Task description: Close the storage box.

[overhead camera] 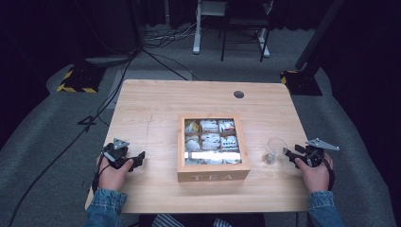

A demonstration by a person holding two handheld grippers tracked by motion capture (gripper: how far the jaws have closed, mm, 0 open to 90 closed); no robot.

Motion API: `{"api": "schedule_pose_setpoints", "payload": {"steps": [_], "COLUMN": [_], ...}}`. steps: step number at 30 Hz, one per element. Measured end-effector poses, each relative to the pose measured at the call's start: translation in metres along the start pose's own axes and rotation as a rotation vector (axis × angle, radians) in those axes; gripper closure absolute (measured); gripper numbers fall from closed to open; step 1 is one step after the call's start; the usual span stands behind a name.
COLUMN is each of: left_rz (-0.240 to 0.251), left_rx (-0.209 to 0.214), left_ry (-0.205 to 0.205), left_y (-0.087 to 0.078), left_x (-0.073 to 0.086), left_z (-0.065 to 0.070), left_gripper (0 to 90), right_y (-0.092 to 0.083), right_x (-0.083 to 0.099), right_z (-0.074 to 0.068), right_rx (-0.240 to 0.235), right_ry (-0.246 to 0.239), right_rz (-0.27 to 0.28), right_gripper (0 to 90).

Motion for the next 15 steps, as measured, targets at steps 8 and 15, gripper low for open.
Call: {"api": "schedule_pose_setpoints", "payload": {"steps": [8, 15], "left_rz": [-0.015, -0.041], "left_rx": [-0.041, -0.079], "left_ry": [0.011, 0.009], "left_y": [0.0042, 0.0057], "left_x": [0.0009, 0.0017], "left_z": [-0.0004, -0.0014], "left_gripper": [22.2, 15.6], "right_y": [0.0028, 0.0052], "right_x": [0.0024, 0.0049], "right_z": [-0.0018, -0.0017], "right_rx": [0.009, 0.031], "right_ry": [-0.02, -0.062], "right_rz": [-0.01, -0.026], "right_gripper": [37.8, 34.6]}}
Point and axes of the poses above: each handheld gripper's, and its own axes: y roughly forward along the jaws, x roughly out of its underside, z roughly to its right, the point moved 6 cm from there along y, roughly forward along the jaws, and after that the axes turned 9 degrees about x, right-handed, at the moved point
